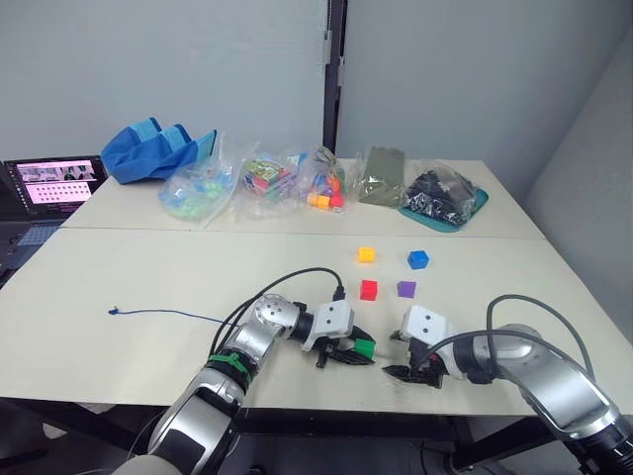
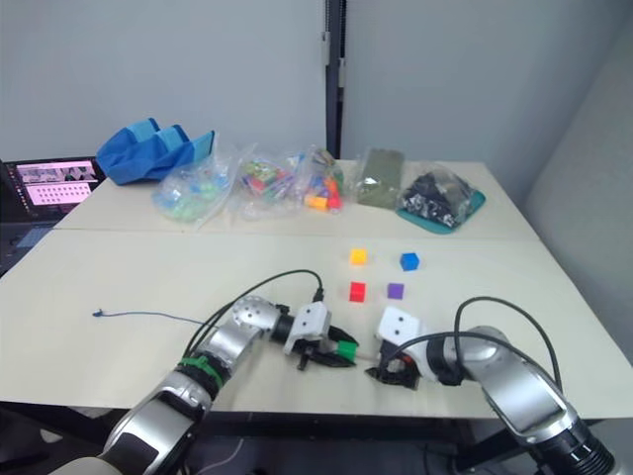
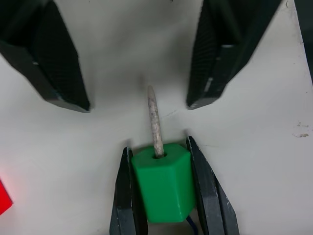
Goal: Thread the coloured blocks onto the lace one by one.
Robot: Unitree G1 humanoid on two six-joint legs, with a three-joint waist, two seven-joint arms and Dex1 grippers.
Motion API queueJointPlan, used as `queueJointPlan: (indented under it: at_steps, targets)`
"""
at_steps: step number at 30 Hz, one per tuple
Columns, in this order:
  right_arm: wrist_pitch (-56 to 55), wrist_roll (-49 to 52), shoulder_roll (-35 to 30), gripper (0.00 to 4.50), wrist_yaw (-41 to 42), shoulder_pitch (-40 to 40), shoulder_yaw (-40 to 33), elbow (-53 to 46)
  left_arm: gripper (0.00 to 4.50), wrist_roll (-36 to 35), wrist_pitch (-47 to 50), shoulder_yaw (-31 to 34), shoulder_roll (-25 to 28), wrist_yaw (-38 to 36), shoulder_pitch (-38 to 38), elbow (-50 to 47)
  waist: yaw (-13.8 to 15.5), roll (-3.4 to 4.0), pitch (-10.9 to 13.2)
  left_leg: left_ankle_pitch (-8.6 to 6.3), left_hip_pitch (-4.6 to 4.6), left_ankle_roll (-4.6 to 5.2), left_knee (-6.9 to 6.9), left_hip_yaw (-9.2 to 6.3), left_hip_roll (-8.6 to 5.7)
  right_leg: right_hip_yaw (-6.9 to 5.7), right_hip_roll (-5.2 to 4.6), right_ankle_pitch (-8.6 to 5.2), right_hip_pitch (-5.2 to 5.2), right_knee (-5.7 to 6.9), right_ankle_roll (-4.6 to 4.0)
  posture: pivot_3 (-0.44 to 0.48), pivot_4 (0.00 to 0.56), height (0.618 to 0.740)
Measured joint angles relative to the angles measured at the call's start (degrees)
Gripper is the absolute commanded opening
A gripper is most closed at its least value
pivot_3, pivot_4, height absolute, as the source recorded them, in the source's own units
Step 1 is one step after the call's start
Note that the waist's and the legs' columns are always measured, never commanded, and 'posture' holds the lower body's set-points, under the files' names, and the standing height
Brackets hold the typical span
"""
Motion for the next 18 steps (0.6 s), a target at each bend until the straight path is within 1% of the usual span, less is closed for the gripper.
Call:
queueJointPlan:
  at_steps: [3, 4, 6, 7, 11, 14, 18]
  targets:
    - [-0.96, 0.02, 0.57, 1.28, 0.67, -0.33, 0.48, 0.95, 1.31, 0.05, -0.02, 0.01, 0.03, 0.03, 0.02, 0.00, -0.02, 0.00, 0.00, 0.00, 0.04, 0.00, 0.00, 0.00, 0.00, 0.00, 0.00, 0.00, 0.04, 0.01, 0.00, 0.000, 0.150, 0.740]
    - [-1.04, 0.04, 0.82, 0.99, 0.90, -0.40, 0.51, 1.19, 1.31, 0.06, -0.08, 0.01, 0.04, 0.06, 0.05, 0.00, -0.02, 0.00, 0.00, 0.00, 0.05, 0.00, 0.00, 0.00, 0.00, 0.00, 0.00, 0.00, 0.04, 0.01, 0.00, 0.000, 0.150, 0.740]
    - [-1.04, 0.09, 1.13, 0.25, 1.10, -0.42, 0.57, 1.28, 1.31, 0.05, -0.14, 0.02, 0.05, 0.14, 0.13, 0.00, -0.01, 0.00, 0.00, 0.00, 0.05, 0.00, 0.00, 0.00, 0.00, 0.00, 0.00, 0.00, 0.05, 0.01, 0.00, 0.000, 0.150, 0.740]
    - [-0.92, 0.18, 1.41, 0.00, 1.20, -0.49, 0.57, 1.36, 1.31, -0.02, -0.05, 0.16, 0.05, 0.26, 0.15, 0.04, -0.03, 0.00, 0.00, 0.00, 0.05, 0.00, 0.00, 0.00, 0.00, 0.00, 0.00, 0.00, 0.05, 0.01, 0.00, 0.000, 0.150, 0.740]
    - [0.02, 1.09, 2.73, 0.00, 1.61, -1.78, 0.83, 2.44, 1.31, -0.17, 0.48, 1.25, 0.89, 0.85, 0.36, -0.17, -0.40, 0.00, 0.00, 0.01, 0.07, -0.01, 0.00, 0.00, 0.00, 0.01, 0.00, 0.00, 0.04, 0.04, 0.00, 0.000, 0.150, 0.740]
    - [-0.21, 0.87, 2.64, 0.00, 2.39, -3.10, 1.01, 4.32, 1.31, -1.55, 1.97, 3.21, 4.87, 0.66, 2.43, -3.19, -0.79, 0.01, -0.01, 0.01, 0.08, -0.01, -0.05, -0.01, 0.00, 0.01, 0.01, 0.00, 0.03, 0.05, 0.00, 0.000, 0.150, 0.740]
    - [-1.14, 0.20, 3.01, 0.00, 3.60, -5.75, 1.74, 6.96, 1.31, -3.85, 3.86, 5.61, 10.97, -0.91, 7.53, -9.97, -1.30, 0.01, -0.01, 0.03, 0.08, -0.03, -0.06, -0.01, 0.01, 0.01, 0.00, 0.00, 0.04, 0.05, 0.00, 0.000, 0.150, 0.740]
